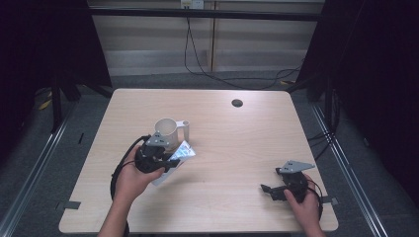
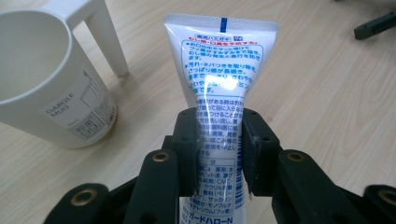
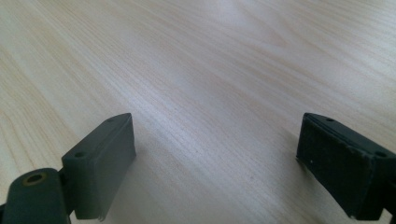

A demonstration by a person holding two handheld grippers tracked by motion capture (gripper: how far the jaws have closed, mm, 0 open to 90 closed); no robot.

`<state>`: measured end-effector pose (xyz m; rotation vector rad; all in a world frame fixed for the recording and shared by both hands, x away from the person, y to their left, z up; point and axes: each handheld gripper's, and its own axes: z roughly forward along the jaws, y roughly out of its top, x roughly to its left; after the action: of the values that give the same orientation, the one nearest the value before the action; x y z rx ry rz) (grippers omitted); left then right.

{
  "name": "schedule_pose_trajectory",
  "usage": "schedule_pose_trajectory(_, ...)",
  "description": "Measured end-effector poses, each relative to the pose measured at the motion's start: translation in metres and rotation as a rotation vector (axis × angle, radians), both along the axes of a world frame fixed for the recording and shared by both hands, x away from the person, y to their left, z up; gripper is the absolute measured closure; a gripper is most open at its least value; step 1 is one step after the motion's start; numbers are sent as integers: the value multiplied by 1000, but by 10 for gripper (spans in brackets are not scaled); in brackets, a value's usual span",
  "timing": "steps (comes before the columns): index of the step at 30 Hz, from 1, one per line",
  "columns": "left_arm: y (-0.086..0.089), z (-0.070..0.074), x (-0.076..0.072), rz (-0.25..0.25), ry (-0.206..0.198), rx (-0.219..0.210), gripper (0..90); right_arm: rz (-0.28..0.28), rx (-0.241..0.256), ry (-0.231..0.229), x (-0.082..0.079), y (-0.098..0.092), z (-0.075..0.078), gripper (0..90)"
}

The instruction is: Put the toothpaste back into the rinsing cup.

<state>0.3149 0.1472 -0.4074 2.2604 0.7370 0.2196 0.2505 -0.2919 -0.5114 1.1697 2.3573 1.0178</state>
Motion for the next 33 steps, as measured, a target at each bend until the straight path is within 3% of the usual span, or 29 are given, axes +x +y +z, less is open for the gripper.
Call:
schedule_pose_trajectory(7,1,7,1,25,-27,-61,701,1,0,-2,0,0,0,110)
schedule_pose_trajectory(12,1,13,3,69,-44,-111,703,1,0,-2,0,0,0,110)
schedule_pose_trajectory(33,3,35,7,161,-140,-204,705,2,0,-3,0,0,0,110)
